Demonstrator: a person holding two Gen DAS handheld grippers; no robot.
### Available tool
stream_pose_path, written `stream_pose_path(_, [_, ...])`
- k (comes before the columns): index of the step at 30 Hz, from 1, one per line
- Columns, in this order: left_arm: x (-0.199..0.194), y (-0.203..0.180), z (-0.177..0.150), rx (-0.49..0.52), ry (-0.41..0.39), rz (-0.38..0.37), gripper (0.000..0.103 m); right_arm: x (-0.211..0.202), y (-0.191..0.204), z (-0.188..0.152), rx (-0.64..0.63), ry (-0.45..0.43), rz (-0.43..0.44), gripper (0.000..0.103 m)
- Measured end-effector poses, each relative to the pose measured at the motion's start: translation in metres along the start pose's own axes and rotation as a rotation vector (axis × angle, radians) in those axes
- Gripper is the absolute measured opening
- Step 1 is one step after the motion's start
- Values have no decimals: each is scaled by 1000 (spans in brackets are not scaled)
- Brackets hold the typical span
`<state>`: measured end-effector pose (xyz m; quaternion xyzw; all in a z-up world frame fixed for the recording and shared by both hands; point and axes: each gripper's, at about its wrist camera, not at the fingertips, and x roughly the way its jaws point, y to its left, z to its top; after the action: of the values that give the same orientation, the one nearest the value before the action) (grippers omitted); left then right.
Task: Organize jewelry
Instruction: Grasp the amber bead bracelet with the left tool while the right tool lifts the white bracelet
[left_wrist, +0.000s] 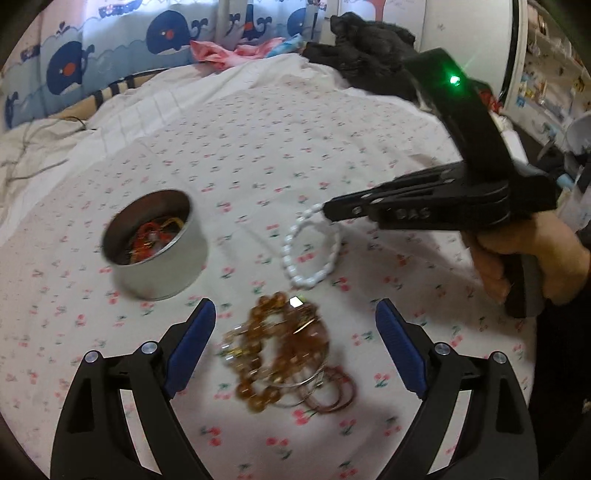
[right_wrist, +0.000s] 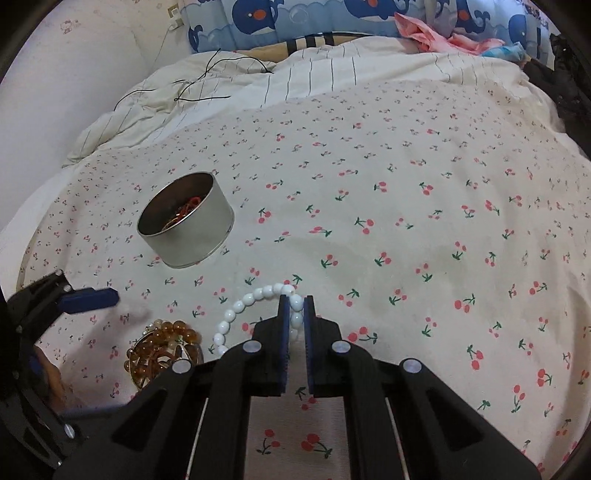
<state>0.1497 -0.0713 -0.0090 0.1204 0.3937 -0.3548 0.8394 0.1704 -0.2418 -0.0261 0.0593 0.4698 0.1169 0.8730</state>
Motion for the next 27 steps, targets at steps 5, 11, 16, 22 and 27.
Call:
stream_pose_path(5, [4, 3, 1, -43, -25, -61, 68, 3, -2, 0, 14, 15, 3, 9])
stream_pose_path(11, [21, -7, -6, -2, 43, -44, 54, 9, -3, -2, 21, 36, -4, 9])
stream_pose_path(16, [24, -14, -10, 43, 71, -37, 31, 13, -4, -3, 22, 54, -16, 9])
stream_pose_path(22, [25, 1, -10, -25, 84, -34, 4, 24, 1, -6, -7, 92, -44, 50])
stream_pose_path(27, [6, 22, -4, -109, 33, -74, 4, 25, 2, -6, -10, 71, -39, 17])
